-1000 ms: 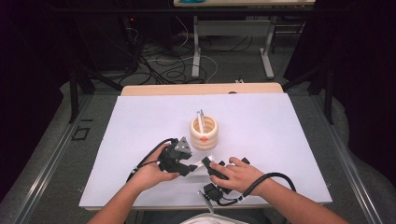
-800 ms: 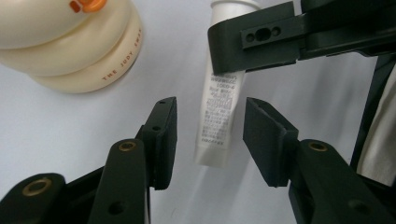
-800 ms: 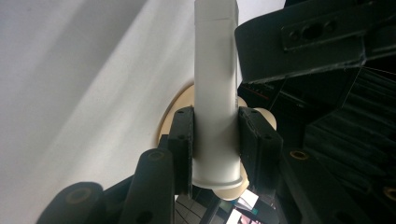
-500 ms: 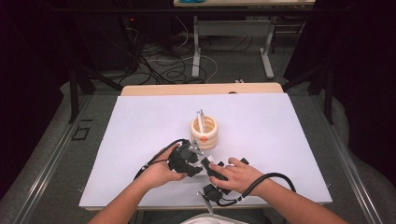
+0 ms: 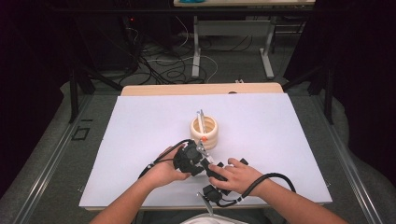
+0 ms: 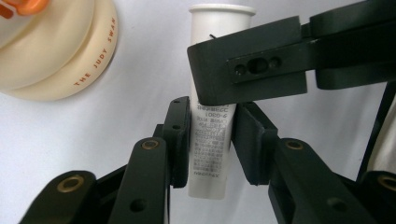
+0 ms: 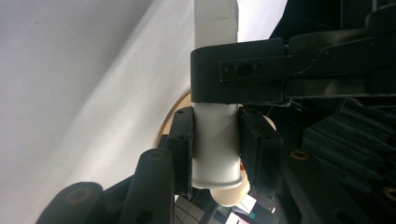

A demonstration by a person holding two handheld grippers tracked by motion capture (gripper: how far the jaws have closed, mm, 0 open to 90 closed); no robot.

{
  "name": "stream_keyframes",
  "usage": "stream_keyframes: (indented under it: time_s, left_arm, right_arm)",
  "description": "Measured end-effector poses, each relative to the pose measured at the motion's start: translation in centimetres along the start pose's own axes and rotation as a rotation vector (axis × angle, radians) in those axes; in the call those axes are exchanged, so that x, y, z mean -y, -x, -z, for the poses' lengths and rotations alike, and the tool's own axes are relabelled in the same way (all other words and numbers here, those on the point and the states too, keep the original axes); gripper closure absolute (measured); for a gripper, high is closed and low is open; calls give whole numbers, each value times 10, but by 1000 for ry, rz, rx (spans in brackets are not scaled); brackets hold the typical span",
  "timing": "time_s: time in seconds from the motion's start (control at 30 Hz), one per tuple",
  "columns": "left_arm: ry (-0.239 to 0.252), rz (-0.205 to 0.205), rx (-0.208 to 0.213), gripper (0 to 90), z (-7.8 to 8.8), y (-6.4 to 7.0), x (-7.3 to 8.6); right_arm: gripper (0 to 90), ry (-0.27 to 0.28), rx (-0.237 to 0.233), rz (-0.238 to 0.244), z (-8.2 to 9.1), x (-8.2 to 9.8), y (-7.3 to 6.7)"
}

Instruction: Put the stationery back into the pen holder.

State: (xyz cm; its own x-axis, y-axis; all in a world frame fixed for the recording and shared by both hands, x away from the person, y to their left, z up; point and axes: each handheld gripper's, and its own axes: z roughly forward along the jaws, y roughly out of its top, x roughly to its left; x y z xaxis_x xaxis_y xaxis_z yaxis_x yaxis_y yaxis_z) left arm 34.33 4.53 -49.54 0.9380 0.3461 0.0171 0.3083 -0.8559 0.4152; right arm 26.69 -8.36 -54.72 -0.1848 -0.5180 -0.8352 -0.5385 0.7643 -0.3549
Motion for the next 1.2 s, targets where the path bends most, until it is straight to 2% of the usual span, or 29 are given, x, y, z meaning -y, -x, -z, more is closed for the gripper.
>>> stream_keyframes:
  time_s: [0.07,0.6,0.67,0.73,0.77,0.8,0.97,1.03,1.2]
  left_arm:
    - [-2,4,0,690,0,0,0]
    - [-4,30,11,697,1,-1,2]
    - [-4,34,13,698,0,-1,2]
    - [-5,37,13,699,1,-1,2]
    - [-5,36,14,699,1,-1,1]
    - [-4,37,14,699,0,-1,1]
    - [-7,53,8,701,0,-4,2]
    - [-4,58,2,701,0,-6,4]
    - [2,81,-3,702,2,-12,7]
  right_arm:
    - [674,22,14,-5,-2,1,-1]
    - [671,32,20,0,-4,0,-1]
    - [671,30,9,-30,-4,0,-1]
    - [670,4,0,-17,-2,-1,1]
    - [669,5,0,-20,-2,-1,1]
    - [668,34,14,-32,-5,1,0]
    - [613,27,12,-94,-4,3,1]
    - [596,17,20,-95,-4,4,1]
    - [558,19,28,-147,-2,7,4]
